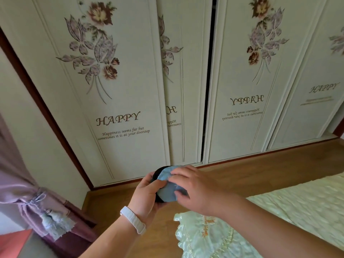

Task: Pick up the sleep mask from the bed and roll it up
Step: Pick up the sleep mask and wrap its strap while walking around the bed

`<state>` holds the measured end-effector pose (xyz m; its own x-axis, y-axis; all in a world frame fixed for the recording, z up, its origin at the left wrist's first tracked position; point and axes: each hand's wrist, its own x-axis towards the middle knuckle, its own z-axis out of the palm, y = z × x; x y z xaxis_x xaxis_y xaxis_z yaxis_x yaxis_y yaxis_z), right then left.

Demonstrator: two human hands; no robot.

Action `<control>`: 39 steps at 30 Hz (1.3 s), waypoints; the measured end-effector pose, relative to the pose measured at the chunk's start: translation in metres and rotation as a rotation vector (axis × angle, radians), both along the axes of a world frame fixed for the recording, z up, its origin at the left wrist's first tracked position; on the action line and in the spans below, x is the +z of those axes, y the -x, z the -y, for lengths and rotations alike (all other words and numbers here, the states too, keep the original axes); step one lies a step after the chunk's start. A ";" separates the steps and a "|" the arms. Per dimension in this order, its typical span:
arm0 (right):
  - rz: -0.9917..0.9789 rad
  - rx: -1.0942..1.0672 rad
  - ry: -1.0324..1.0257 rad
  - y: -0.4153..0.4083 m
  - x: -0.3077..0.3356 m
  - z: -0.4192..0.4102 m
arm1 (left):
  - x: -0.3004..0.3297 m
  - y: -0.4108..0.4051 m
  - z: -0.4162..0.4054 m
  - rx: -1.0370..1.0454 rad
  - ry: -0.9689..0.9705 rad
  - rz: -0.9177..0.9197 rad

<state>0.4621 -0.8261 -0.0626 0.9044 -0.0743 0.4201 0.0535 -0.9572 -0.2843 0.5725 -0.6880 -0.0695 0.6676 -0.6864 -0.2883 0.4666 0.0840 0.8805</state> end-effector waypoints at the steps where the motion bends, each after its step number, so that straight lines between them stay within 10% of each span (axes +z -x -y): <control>1: -0.009 0.006 -0.005 -0.009 0.000 0.003 | 0.001 -0.008 0.002 0.000 0.001 -0.001; 25: -0.210 -0.181 -0.007 -0.338 0.004 0.072 | -0.016 -0.371 0.095 -0.296 0.011 0.038; 39: -0.142 -0.371 -0.020 -0.385 -0.002 0.166 | -0.015 -0.430 0.219 -0.457 0.012 0.013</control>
<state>0.8466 -0.9923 -0.0645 0.8637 -0.4137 0.2878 -0.3361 -0.8984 -0.2827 1.0024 -0.9071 -0.0850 0.2993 -0.9146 -0.2718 0.4473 -0.1172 0.8867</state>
